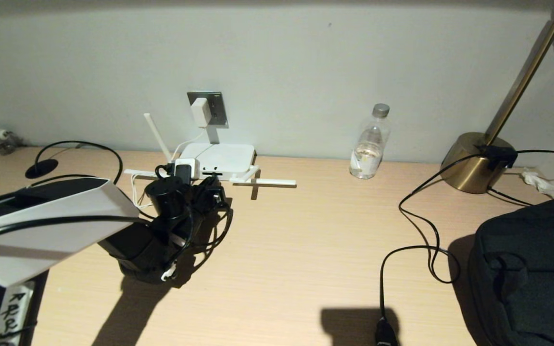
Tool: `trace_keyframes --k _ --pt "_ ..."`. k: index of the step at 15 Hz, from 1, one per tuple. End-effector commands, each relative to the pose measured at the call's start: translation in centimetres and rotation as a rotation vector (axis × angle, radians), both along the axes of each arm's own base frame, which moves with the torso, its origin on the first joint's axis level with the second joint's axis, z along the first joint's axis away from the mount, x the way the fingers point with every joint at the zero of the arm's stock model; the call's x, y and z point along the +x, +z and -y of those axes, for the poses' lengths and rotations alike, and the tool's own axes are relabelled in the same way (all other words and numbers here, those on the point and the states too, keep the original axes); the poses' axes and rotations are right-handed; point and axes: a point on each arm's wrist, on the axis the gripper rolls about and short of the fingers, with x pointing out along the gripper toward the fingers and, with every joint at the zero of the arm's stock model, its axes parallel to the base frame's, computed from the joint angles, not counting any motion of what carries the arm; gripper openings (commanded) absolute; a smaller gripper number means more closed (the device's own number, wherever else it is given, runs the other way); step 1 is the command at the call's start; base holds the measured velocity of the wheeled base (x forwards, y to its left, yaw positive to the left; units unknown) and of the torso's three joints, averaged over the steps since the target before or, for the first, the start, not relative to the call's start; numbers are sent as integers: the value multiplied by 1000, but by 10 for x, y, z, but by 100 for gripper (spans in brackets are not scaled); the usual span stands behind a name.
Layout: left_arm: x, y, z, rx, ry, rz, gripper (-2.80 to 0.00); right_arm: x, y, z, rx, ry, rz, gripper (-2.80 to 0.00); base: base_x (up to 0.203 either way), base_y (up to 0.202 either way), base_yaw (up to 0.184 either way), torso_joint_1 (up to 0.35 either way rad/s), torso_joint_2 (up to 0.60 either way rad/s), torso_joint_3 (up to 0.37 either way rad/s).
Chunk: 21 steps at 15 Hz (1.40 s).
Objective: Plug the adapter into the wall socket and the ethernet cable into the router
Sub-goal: Plug cable into router interface
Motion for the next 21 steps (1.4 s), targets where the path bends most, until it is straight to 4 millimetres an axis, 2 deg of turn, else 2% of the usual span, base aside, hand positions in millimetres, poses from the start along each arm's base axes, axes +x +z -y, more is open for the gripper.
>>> trace_keyframes --k 1,21 --pt "1 -1 0 -1 2 4 -280 0 0 0 -1 1 -3 -280 0 0 0 0 0 0" --pt "4 4 -6 -6 12 23 -280 0 0 0 -1 1 -2 -280 0 0 0 0 0 0"
